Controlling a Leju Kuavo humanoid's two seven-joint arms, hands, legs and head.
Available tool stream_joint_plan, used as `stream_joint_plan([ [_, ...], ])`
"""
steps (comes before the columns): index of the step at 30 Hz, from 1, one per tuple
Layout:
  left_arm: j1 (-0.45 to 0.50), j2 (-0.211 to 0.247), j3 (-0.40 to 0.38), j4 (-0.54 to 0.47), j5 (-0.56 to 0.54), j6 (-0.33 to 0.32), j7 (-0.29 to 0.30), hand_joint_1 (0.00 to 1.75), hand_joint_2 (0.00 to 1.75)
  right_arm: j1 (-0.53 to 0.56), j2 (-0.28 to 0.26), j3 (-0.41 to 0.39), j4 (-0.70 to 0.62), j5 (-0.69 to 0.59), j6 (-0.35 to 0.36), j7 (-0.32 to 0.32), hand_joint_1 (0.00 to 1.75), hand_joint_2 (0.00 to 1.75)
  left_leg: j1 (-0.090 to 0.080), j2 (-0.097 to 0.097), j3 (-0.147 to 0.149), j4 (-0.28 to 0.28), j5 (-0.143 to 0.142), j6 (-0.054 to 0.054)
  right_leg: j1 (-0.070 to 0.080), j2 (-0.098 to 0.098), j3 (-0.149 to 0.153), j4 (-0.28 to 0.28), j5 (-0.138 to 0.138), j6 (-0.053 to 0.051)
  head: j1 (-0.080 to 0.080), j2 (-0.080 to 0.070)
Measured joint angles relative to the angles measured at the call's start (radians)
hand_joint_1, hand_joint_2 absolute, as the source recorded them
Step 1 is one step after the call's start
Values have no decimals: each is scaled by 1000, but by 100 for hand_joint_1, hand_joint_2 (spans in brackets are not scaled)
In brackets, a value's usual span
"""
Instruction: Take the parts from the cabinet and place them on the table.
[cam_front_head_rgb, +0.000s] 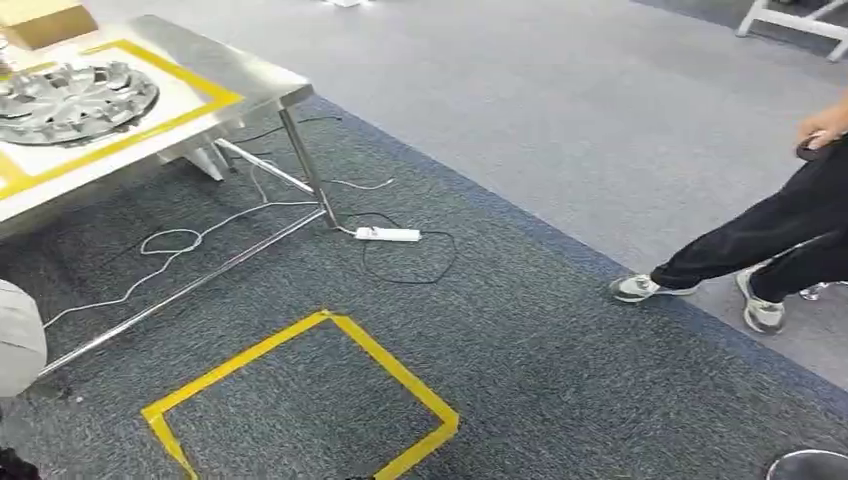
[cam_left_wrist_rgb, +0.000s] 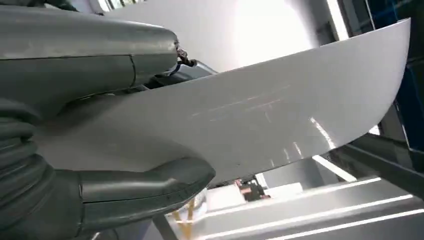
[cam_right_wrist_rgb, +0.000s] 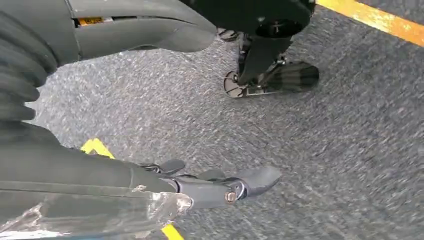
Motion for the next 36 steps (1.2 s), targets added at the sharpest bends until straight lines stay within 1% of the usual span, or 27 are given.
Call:
stream_joint_plan([
  [1, 0, 0, 0, 0, 0, 0, 0, 175, 175, -2, 0, 0, 0, 0, 1, 0, 0, 175, -1, 23, 50, -88, 38, 3, 0, -11, 4, 0, -2, 3, -1, 0],
  [2, -1, 0, 0, 0, 0, 0, 0, 175, 175, -3, 0, 0, 0, 0, 2, 0, 0, 175, -5, 88, 98, -167, 59, 8, 4, -22, 8, 0, -5, 7, 0, 0],
  [3, -7, 0, 0, 0, 1, 0, 0, 175, 175, -2, 0, 0, 0, 0, 2, -1, 0, 175, -10, 102, 112, -204, 51, 12, 14, -32, 4, 9, -14, 15, -5, 0],
  [4, -6, 0, -2, 0, 1, 0, 0, 175, 175, -3, 0, 0, 0, 0, 2, 0, 0, 175, -9, 83, 106, -197, 53, 21, 15, -42, 9, 5, -13, 18, 3, 0],
  [7, -1, 1, -1, 0, 3, 0, 0, 175, 175, -6, 0, 0, 0, 0, 2, 0, 0, 175, -7, 44, 105, -202, 57, 37, 13, -81, 23, -1, -20, 33, 2, 0],
  [8, -1, 0, -1, 0, 3, 0, 0, 175, 175, -8, 0, 0, 0, 0, 2, 0, 0, 175, -1, 32, 106, -203, 59, 43, 9, -32, 13, 20, -36, 42, 6, 0],
  [9, -3, 0, -2, 0, 5, 0, 0, 175, 175, -7, 0, 0, 0, -1, 2, 0, 0, 175, 1, 23, 105, -203, 59, 49, 6, 22, -12, 78, -71, 45, 11, 0],
  [10, -3, 0, -2, 0, 5, 0, 0, 175, 175, -6, 0, 0, 0, 0, 3, 0, 0, 175, 2, 9, 104, -203, 59, 51, 4, 49, -53, 167, -115, 48, 13, 0],
  [12, -2, 0, -2, 1, 5, 0, 0, 175, 175, 0, 0, 0, 0, -1, 3, 2, 0, 175, 0, -19, 102, -203, 59, 54, 3, 62, -127, 315, -170, 50, 13, 0],
  [13, -2, 0, -2, 1, 5, 0, 0, 175, 175, 2, 0, 0, 0, -1, 2, 2, 0, 175, 0, -35, 103, -202, 59, 54, 3, 63, -141, 332, -164, 50, 13, 0],
  [14, -2, 0, -2, 1, 5, 0, 0, 175, 175, 2, 0, 0, 0, -1, 2, 2, 0, 175, 0, -51, 104, -201, 60, 53, 3, 64, -130, 299, -130, 48, 13, 0],
  [16, -2, 0, -1, 2, 7, -2, 0, 175, 175, -1, 0, 0, 0, -1, 3, 2, 0, 175, 3, -81, 108, -200, 60, 49, -1, 84, -48, 118, -26, 44, 13, 0],
  [17, -2, 0, -1, 2, 8, -2, 0, 175, 175, -1, 0, 0, 0, -1, 3, 2, 0, 175, 6, -91, 109, -199, 59, 44, -6, 126, -11, 36, 4, 45, 13, 0],
  [18, -3, 1, -1, 2, 8, -2, 0, 175, 175, -2, 0, 0, 1, -1, 3, 2, 0, 175, -1, -103, 103, -195, 59, 36, -10, 171, -1, 12, -15, 45, 13, 0],
  [21, -1, 2, 0, 2, 11, -5, 0, 175, 175, -3, 0, -1, 1, 0, 3, 3, 0, 175, 10, -137, 90, -200, 72, 15, -3, 141, 5, 16, -13, 32, 11, 0],
  [22, 0, 3, -1, 2, 11, -8, 0, 175, 175, -4, 1, -1, 1, 0, 3, 2, 0, 175, 9, -151, 87, -201, 74, 9, -7, 127, 6, 9, -8, 24, 12, 0],
  [23, 0, 5, -1, 2, 11, -9, 0, 175, 175, -5, 2, -1, 0, 0, 4, 2, 0, 175, 6, -115, 84, -189, 63, 8, -9, 111, 8, 5, -4, 17, 11, 0],
  [24, -5, 6, -2, 2, 11, -10, 0, 175, 175, -6, 2, -1, 0, 0, 4, 1, 0, 175, 1, -63, 64, -152, 36, 5, -8, 101, 9, 2, -3, 9, -1, 0],
  [25, -10, 8, -2, 2, 12, -10, 0, 175, 175, -4, 2, -1, 0, 0, 5, 1, 0, 175, 1, -30, 28, -77, -6, 1, -6, 85, 7, 2, -4, 7, -4, 0],
  [27, -9, 8, -2, 4, 12, -13, 0, 175, 175, 1, 2, -1, 0, 0, 5, 2, 0, 175, 1, -9, -52, 91, -75, -2, -2, 51, 6, 2, -6, 2, -4, 0],
  [28, -8, 9, -2, 4, 12, -13, 0, 175, 175, 2, 2, -1, 0, 0, 5, 2, 0, 175, 1, -9, -69, 127, -78, -2, -1, 36, 6, 2, -7, 1, -4, 0],
  [29, -8, 9, -1, 5, 12, -13, 0, 175, 175, 1, 2, -1, 0, 0, 5, 2, 0, 175, 1, -8, -60, 111, -57, -1, 0, 22, 7, 2, -8, 1, -4, 0],
  [31, -8, 9, -1, 5, 12, -16, 0, 175, 175, -3, 3, -1, 0, 0, 5, 1, 0, 175, 0, 3, 18, -34, 27, 4, 0, -3, 12, 2, -11, 3, -4, 0],
  [32, -8, 9, -1, 5, 12, -16, 0, 175, 175, -4, 3, -1, 0, 0, 5, 1, 0, 175, -3, 40, 74, -134, 65, 8, 1, -15, 17, 2, -14, 7, -5, 0],
  [33, -11, 9, -1, 5, 12, -16, 0, 175, 175, -4, 3, -1, 0, 0, 6, 0, 0, 175, -13, 100, 101, -187, 56, 9, 10, -24, 18, 4, -19, 13, -5, 0],
  [34, -14, 9, -1, 5, 11, -17, 0, 175, 175, -4, 3, -1, 0, 0, 6, 0, 0, 175, -12, 84, 100, -193, 58, 24, 14, -33, 18, 6, -24, 18, -5, 0],
  [36, -11, 9, 0, 5, 11, -17, 0, 175, 175, -5, 3, -1, 0, -1, 6, -1, 0, 175, -14, 60, 97, -193, 54, 32, 15, -57, 25, -2, -27, 25, -2, 0],
])
